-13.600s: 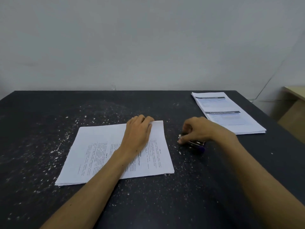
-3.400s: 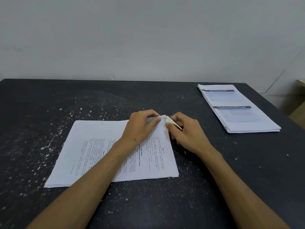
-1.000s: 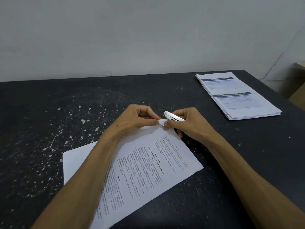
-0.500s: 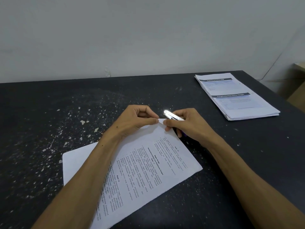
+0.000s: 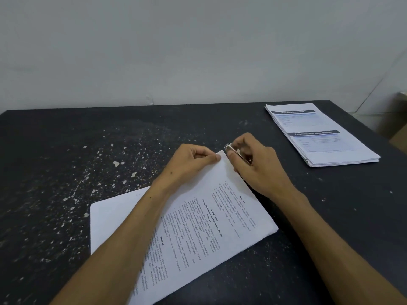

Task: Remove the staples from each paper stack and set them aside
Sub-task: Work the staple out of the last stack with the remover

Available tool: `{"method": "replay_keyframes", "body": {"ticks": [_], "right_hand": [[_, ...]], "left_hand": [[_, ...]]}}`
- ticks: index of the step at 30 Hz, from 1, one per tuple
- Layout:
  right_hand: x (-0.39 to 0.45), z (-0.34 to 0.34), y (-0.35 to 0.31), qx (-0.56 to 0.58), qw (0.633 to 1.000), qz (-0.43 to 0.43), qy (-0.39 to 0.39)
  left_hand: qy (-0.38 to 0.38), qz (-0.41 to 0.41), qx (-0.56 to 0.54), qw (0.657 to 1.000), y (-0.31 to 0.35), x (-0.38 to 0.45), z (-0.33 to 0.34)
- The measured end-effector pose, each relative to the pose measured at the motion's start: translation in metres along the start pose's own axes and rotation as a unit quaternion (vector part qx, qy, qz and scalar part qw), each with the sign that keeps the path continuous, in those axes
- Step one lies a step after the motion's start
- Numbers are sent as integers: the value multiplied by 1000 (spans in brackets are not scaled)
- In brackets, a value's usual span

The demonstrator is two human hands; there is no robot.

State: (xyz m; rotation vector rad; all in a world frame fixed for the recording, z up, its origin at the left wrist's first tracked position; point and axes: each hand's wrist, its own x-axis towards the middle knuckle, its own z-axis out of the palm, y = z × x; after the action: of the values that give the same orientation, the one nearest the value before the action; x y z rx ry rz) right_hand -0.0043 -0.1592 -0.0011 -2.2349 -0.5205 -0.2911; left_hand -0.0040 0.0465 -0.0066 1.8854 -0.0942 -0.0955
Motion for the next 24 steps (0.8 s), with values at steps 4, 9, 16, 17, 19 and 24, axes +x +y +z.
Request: {"method": "replay_keyframes", "body": {"ticks": [4, 9, 16, 17, 19, 24], "right_hand": [[0, 1, 0, -62, 997, -37, -8], [4, 2, 10, -59, 996, 35, -54], [2, 5, 12, -72, 994, 50, -59], [1, 6, 10, -86, 993, 47, -58], [0, 7, 5, -146, 987, 33, -53], [-5, 14, -11, -324, 946, -11, -18]], "left_hand": [[5, 1, 1, 1000, -1, 0, 2], [-4, -10, 24, 1000, 1, 0, 1], [1, -32, 41, 999, 1, 2, 1], [0, -31, 42, 999, 1, 2, 0], [1, -29, 43, 999, 0, 3, 1], [-5, -24, 28, 999, -3, 2, 4]]}}
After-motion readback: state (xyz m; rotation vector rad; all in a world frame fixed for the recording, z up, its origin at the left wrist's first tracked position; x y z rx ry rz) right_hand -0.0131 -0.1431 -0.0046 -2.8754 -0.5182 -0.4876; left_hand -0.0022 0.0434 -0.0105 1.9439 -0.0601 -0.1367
